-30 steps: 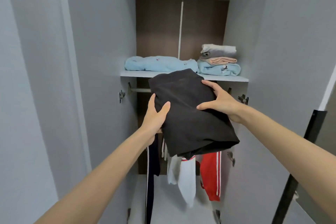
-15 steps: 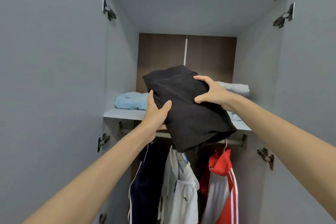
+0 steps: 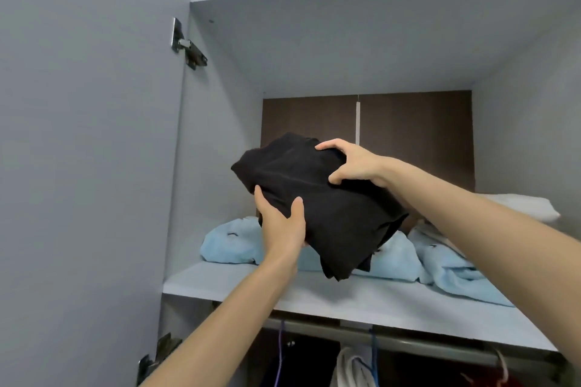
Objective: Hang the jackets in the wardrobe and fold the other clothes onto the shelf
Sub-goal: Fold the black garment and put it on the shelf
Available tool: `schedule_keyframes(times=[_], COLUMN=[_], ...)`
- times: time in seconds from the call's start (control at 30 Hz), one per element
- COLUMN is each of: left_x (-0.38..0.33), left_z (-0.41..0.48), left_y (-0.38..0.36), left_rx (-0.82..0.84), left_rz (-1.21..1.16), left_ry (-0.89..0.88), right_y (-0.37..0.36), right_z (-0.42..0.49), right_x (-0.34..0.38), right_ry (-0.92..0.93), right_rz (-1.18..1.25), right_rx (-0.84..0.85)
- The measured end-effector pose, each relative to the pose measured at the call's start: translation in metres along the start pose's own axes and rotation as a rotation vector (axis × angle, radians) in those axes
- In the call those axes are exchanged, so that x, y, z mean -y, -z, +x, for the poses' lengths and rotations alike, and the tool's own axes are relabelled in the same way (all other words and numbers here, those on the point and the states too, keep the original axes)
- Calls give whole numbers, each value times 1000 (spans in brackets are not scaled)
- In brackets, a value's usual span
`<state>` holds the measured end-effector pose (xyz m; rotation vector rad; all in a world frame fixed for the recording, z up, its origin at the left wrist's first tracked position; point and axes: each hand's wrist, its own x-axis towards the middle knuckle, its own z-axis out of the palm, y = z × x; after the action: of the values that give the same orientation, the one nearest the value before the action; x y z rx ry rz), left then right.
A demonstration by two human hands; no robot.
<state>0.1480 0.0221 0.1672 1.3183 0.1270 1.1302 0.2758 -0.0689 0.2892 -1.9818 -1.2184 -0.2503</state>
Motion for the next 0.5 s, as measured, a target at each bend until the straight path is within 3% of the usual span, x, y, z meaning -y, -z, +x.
schedule_keyframes(times=[0.37, 0.5], left_x=[49, 83], left_z=[131, 148], left_y=[-1, 11], left_rx=[-40, 156], left_rz=[-74, -13], left_ry=[-80, 151], right_y=[-60, -98], right_z=[175, 201], right_x=[-13, -44], right_ry=[125, 117], right_rz=[-147, -361], right_rx=[137, 232])
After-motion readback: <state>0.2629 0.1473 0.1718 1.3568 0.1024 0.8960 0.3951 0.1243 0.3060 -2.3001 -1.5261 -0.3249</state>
